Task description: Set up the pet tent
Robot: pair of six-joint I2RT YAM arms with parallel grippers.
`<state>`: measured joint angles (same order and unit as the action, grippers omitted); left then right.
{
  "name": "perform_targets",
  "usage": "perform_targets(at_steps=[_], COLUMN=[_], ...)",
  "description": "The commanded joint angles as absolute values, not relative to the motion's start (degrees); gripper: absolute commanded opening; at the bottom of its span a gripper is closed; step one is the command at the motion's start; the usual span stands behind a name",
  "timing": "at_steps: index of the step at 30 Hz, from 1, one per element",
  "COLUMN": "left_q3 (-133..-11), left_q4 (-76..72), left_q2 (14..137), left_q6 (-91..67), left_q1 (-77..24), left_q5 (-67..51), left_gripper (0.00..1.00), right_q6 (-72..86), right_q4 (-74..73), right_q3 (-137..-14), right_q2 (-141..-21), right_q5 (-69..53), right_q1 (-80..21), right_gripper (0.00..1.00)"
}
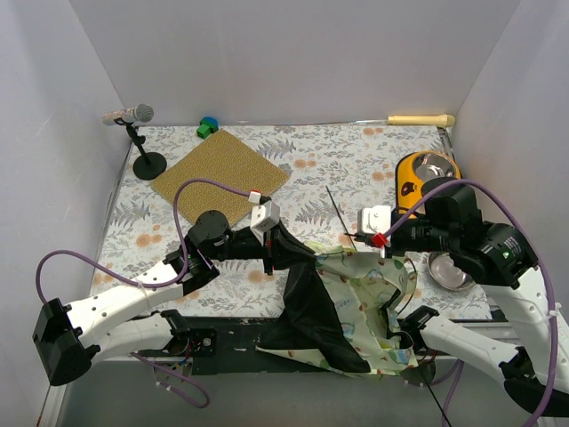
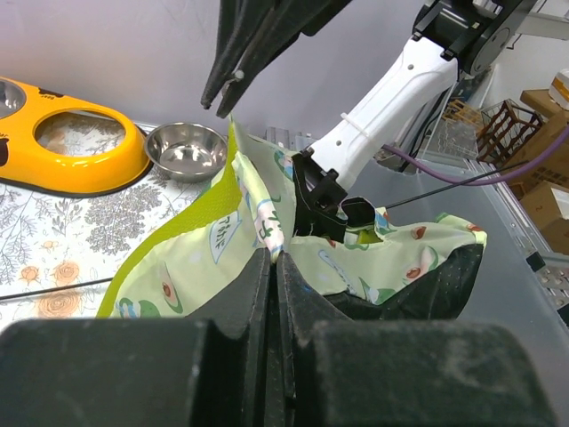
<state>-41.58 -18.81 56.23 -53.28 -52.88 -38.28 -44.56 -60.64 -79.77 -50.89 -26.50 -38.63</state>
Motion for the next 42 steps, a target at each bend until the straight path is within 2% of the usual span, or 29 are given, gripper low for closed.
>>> perform_targets(at_steps=[1, 42], left_q3=[-42.1, -41.9], left_q4=[-20.0, -22.5], left_q2=[52.8, 51.1], left_q6=[-53.0, -50.6], left_q1=[-51.9, -51.8], left_q5=[-38.7, -38.4], left_gripper=[0.0, 0.0], right_q6=[-48.6, -58.7], right_q4=[-75.2, -75.3], right_q3=[-74.2, -61.5], right_q2=[-49.3, -46.0], right_q5=[-20.2, -13.0], right_q1=[-39.1, -39.7], right_gripper=[0.01, 0.01])
